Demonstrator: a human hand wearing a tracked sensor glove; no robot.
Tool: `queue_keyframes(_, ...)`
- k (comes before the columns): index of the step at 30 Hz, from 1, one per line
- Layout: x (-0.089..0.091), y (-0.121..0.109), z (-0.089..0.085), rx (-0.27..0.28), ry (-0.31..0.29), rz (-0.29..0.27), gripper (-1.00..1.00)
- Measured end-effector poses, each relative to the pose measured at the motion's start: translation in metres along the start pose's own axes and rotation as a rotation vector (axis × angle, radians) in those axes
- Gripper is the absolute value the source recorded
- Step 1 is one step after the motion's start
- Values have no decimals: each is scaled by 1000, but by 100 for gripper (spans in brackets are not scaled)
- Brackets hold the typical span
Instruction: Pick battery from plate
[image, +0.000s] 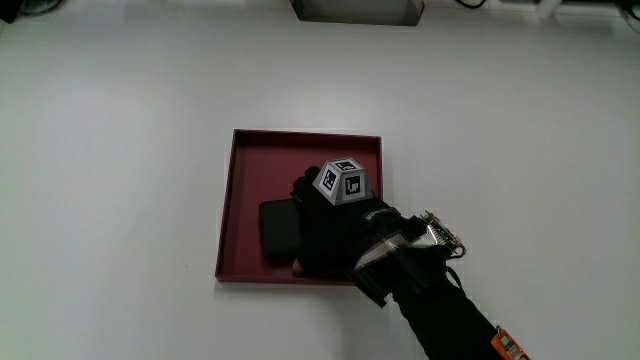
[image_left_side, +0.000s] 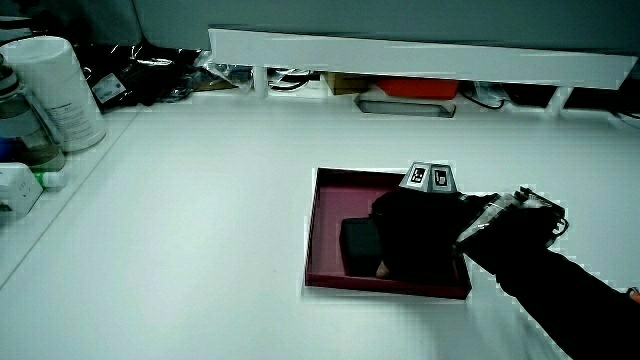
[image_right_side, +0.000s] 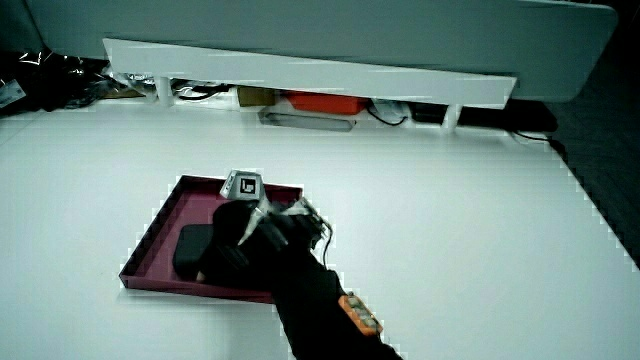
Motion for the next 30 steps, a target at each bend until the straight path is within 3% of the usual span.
queue_keyframes(4, -5, -4, 2, 41, -18, 22, 100)
queue_keyframes(8, -10, -8, 3, 117, -42, 51, 100)
queue_keyframes(11, -11, -9, 3, 144, -55, 68, 100)
queue_keyframes(19, -9, -16, 6, 156, -34, 103, 100)
queue_keyframes(25, -14, -37, 27, 181, -43, 132, 100)
queue_keyframes(30, -13, -56, 44, 206, -54, 123, 100)
